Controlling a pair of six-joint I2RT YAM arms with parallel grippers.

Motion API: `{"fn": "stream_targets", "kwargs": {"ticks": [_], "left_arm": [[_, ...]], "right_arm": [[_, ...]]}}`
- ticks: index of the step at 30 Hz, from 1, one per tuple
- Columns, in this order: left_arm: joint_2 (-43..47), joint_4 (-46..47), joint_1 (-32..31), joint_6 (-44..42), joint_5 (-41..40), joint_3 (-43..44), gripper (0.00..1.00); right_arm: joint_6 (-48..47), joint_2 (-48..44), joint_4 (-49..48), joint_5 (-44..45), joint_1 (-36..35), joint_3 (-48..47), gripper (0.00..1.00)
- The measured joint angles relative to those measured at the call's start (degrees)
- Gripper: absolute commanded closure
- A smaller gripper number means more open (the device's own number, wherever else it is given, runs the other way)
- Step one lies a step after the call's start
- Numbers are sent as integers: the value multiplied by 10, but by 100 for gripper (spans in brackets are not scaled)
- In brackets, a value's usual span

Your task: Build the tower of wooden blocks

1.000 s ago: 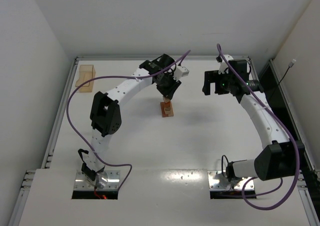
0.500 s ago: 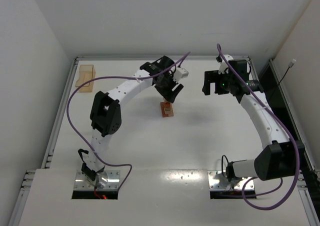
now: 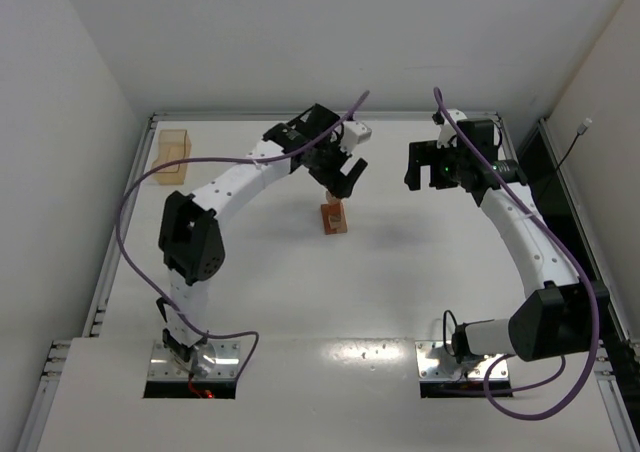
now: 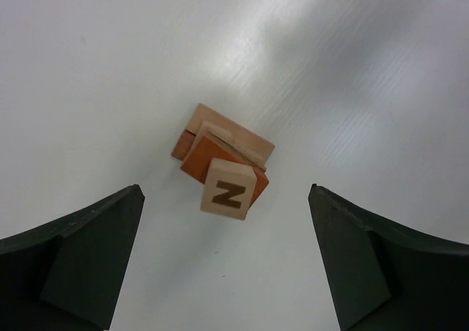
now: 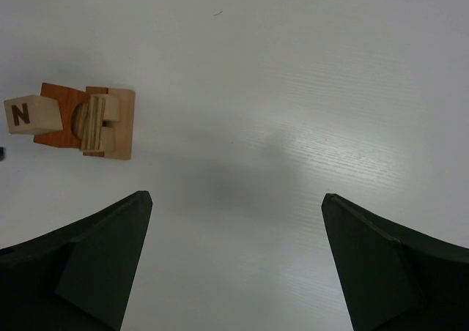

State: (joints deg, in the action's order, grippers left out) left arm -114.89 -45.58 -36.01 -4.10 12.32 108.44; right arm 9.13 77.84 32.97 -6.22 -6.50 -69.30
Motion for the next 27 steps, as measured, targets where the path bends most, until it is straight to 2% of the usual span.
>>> {"fn": "stream_targets", "kwargs": {"ticks": [4,10,15,21,23,27], "left_arm": [[78,29,0,19,-36,0,0],[194,65,12,43,-91,-21,0],[287,85,78,62,-107,-195,0],[301,109,195,79,-102,-448,0],[304,105,228,82,-99,-487,0],[330,120,253,91,-96,-494,0]], "right_arm": [[0,0,0,0,0,0,0],[-5,-5,0,0,0,0,0],[-46,-16,1,5,-1,0,0],[-124,-19,16,23,0,38,0],[-139,-24,20,27,0,64,0],[-156,-57,29,32,0,113,0]]}}
